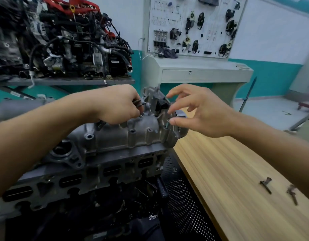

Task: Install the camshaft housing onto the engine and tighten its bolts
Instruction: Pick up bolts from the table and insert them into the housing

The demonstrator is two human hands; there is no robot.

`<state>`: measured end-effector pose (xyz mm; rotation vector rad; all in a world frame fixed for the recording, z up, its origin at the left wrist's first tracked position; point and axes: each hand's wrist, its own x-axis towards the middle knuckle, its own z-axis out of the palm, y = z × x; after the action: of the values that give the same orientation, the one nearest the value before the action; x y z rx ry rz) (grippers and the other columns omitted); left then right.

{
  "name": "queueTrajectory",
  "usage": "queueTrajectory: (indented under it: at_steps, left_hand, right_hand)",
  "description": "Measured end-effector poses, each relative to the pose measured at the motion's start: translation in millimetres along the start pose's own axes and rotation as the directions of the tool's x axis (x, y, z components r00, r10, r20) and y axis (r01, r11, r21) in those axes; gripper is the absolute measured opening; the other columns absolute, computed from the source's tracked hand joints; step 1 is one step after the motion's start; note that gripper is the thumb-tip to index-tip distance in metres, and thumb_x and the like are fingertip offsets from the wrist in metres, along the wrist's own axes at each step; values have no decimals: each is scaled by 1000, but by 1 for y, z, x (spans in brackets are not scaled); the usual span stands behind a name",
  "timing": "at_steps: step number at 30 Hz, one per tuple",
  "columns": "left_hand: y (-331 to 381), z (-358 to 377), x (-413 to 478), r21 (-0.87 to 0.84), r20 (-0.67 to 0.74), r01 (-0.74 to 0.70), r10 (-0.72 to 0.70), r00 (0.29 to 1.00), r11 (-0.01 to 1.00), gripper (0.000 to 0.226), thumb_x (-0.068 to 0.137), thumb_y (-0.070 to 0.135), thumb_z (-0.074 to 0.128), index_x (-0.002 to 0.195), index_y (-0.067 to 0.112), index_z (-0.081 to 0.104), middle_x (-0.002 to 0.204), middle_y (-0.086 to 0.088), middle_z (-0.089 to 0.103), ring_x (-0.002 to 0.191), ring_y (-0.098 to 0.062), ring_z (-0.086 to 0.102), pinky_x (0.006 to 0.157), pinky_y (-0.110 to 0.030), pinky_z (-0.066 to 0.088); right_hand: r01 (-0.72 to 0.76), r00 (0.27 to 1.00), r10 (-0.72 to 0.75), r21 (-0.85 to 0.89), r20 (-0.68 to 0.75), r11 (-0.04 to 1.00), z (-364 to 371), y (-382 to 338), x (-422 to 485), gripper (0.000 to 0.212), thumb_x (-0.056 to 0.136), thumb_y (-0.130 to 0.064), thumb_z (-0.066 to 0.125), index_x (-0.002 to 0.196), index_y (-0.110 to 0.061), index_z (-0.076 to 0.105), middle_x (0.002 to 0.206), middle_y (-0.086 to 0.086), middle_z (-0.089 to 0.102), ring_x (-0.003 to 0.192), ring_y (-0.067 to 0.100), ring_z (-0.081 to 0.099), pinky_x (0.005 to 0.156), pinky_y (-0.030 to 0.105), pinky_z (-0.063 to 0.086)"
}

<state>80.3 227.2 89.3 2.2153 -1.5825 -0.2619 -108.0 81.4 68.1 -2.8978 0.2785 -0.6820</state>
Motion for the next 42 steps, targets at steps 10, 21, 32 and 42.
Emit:
queueTrajectory:
  at_steps: [10, 21, 32, 42]
  left_hand:
    - [0, 1, -5, 46, -8, -30, 30, 1000, 999, 18, 94, 13, 57, 93, 12, 75, 85, -10, 74, 79, -27, 69, 65, -31, 54]
    - [-3, 4, -5, 46, -25, -33, 34, 999, 998, 19, 94, 14, 56, 92, 6, 74, 81, -16, 73, 80, -34, 68, 57, -28, 47]
    - [-8, -13, -19, -702, 111, 117, -54, 992, 702, 16, 93, 8, 54, 78, 9, 59, 54, 0, 43, 43, -8, 28, 34, -14, 20]
    - [-35, -27, -35, -648, 249, 203, -48, 967, 734, 10, 97, 9, 54, 87, 10, 57, 58, -4, 48, 40, -8, 30, 32, -13, 25]
  right_hand:
    - [-42, 986, 68, -166, 154, 985, 1, -16, 13, 9, 91, -30, 71, 95, -25, 77, 155, -8, 39, 135, 13, 42, 106, 36, 42]
    - [10, 995, 5, -150, 98, 989, 14, -27, 3, 10, 90, -29, 71, 89, -23, 79, 152, -5, 45, 136, 14, 38, 113, 41, 36]
    - [77, 993, -58, 189, -104, 979, 8, -73, 36, 17, 87, -20, 77, 102, -12, 77, 83, -3, 73, 74, 6, 66, 73, 23, 54]
    - [30, 987, -68, 243, 149, 970, 7, -93, 63, 17, 88, -13, 76, 103, -16, 69, 78, -5, 71, 69, 4, 67, 68, 18, 56]
